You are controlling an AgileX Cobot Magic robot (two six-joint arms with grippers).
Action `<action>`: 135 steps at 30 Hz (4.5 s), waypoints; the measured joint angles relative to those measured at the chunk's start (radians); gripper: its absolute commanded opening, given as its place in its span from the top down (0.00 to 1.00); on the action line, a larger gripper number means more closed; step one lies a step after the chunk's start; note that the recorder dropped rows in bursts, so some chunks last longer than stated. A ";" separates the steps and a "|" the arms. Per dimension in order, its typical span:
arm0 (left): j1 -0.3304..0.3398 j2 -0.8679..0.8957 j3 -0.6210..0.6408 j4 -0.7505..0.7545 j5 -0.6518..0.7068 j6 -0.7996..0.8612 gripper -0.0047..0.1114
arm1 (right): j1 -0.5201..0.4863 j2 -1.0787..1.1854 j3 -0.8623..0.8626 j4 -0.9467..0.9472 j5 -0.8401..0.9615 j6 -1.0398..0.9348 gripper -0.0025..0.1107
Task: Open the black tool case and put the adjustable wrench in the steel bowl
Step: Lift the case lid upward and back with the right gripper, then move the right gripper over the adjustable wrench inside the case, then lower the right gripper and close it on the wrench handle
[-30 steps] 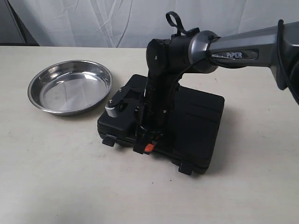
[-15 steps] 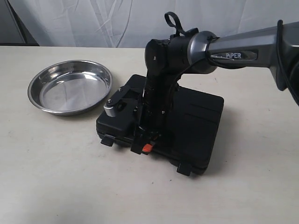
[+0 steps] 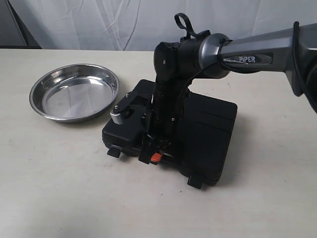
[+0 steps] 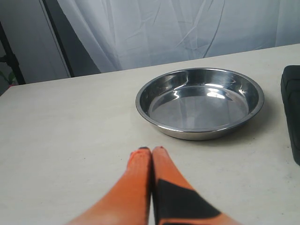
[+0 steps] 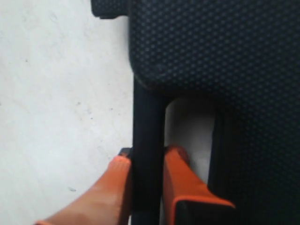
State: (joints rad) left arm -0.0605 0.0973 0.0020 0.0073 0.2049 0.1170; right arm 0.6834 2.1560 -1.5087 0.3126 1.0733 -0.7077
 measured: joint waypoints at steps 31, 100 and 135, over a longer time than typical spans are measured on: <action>0.000 0.000 0.000 0.000 0.000 0.000 0.96 | 0.010 -0.267 0.000 -0.234 -0.024 0.134 0.99; 0.000 0.000 0.000 0.000 0.000 0.000 0.96 | -0.228 -0.149 0.017 -0.341 0.108 0.276 0.99; 0.000 0.000 0.000 0.000 0.000 0.000 0.96 | -0.111 -0.145 0.057 -0.223 -0.308 0.132 0.54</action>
State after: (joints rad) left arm -0.0605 0.0973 0.0020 0.0073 0.2049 0.1170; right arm 0.5720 2.0115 -1.4519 0.0894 0.7656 -0.5755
